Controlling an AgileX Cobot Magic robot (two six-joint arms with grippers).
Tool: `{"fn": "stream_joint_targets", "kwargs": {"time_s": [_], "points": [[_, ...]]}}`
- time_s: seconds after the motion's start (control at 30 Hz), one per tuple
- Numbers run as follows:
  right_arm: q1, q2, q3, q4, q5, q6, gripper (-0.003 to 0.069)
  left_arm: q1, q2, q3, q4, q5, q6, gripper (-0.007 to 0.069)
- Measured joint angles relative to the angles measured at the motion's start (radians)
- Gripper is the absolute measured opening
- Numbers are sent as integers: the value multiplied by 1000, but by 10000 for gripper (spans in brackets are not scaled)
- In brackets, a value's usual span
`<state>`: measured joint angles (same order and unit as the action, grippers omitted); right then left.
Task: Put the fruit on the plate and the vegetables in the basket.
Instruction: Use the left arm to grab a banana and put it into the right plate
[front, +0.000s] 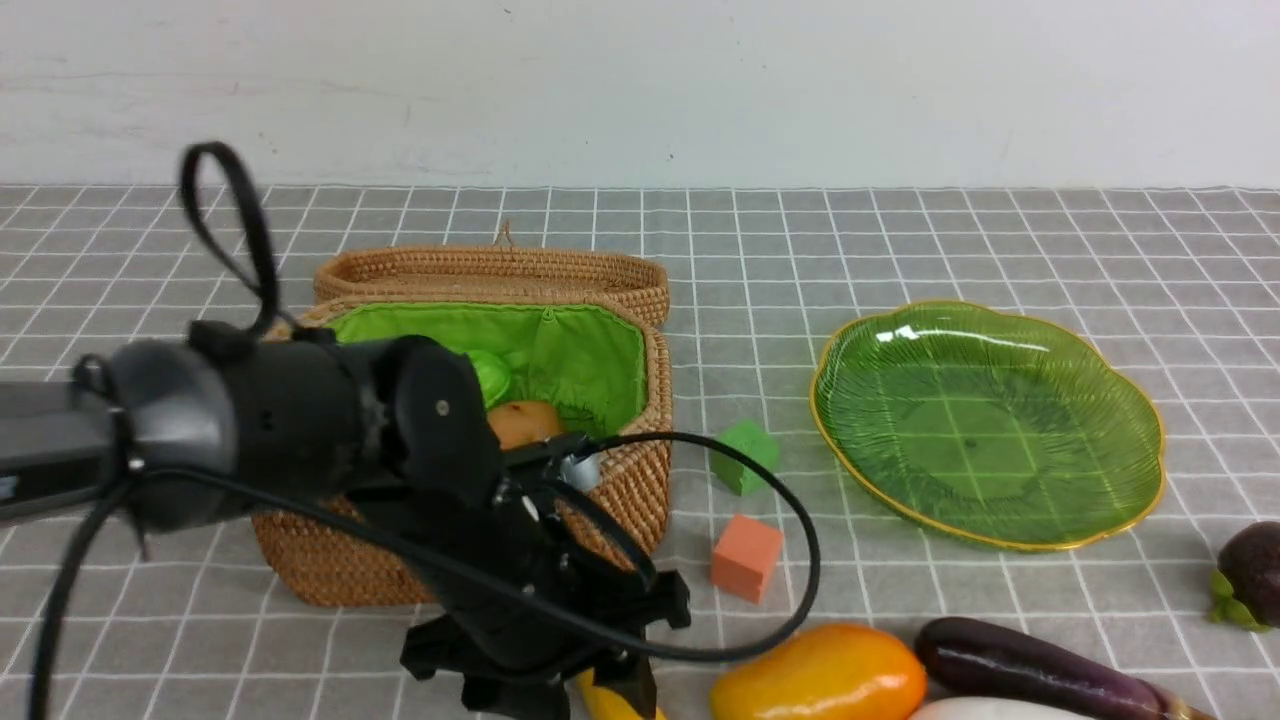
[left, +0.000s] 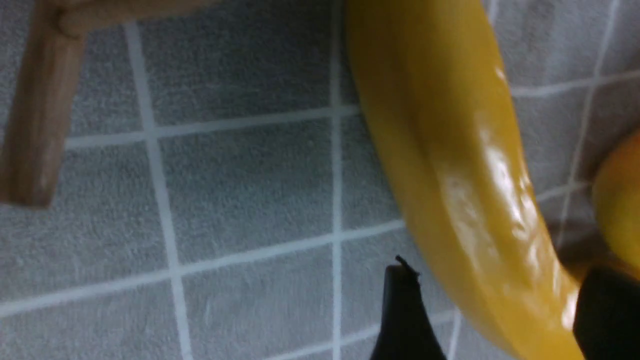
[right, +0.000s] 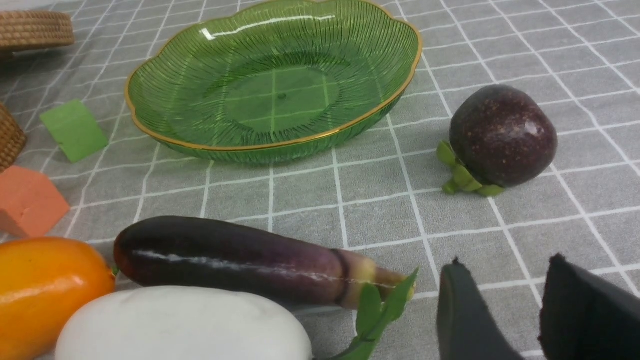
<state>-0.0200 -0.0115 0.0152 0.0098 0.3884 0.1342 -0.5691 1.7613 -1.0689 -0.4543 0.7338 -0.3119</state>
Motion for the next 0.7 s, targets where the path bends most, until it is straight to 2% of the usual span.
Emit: {"fn": "stream_joint_targets", "kwargs": {"time_s": [0.17,0.5,0.6,0.67,0.7], "points": [[0,0,0,0,0,0,240,-4,49,-37,25,-30,-86,435],[0,0,0,0,0,0,240,-4,108,-47,21,-54,-104,433],[0,0,0,0,0,0,240,-4,108,-47,21,-49,-96,412],[0,0,0,0,0,0,240,-4,108,-47,21,-43,-78,372],[0,0,0,0,0,0,240,-4,108,-47,22,-32,-59,318]]}}
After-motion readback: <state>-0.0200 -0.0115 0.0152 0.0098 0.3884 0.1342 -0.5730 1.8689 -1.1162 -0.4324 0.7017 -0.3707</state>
